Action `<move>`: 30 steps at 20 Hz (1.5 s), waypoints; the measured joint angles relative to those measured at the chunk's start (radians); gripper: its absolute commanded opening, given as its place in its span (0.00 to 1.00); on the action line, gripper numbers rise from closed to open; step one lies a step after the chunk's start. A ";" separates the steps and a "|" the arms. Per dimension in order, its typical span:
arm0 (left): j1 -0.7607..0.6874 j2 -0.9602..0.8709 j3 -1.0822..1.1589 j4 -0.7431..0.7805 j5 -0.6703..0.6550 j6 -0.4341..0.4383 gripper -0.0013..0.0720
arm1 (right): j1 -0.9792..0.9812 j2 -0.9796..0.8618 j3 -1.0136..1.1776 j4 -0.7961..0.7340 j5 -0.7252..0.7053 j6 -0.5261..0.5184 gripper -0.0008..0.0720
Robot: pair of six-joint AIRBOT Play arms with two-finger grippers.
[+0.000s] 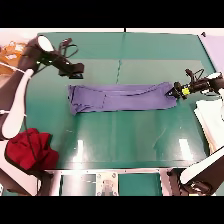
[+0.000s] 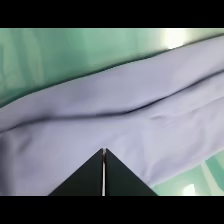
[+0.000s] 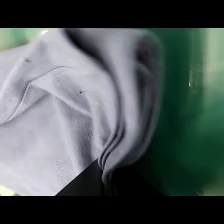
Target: Fold the shirts.
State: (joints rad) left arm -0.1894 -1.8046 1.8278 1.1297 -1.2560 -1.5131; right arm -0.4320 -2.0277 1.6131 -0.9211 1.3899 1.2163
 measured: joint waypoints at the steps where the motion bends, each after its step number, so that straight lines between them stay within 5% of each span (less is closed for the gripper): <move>1: -0.030 -0.011 0.000 -0.003 0.025 0.000 0.05 | 0.004 0.001 0.011 0.005 0.010 -0.008 0.04; 11: -0.362 -0.207 0.002 -0.151 0.349 0.003 0.05 | 0.018 0.344 0.185 0.190 0.288 0.030 0.04; 19: -0.483 -0.312 0.015 -0.370 0.557 0.004 0.05 | 0.087 0.493 0.193 0.281 0.334 0.066 0.04; 22: -0.463 -0.320 0.053 -0.403 0.496 0.021 0.05 | 0.102 0.489 0.184 0.277 0.328 0.072 0.04; 25: -0.383 -0.296 0.142 -0.393 0.286 0.042 0.05 | 0.117 0.482 0.180 0.271 0.306 0.074 0.04; 30: -0.182 -0.119 0.227 -0.216 -0.004 0.037 0.05 | 0.233 0.478 0.177 0.274 0.241 0.109 0.04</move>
State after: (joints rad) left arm -0.3714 -1.9240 2.0548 0.9134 -1.2602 -1.4765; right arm -0.1989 -1.5497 1.7897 -0.6468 1.6310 1.3254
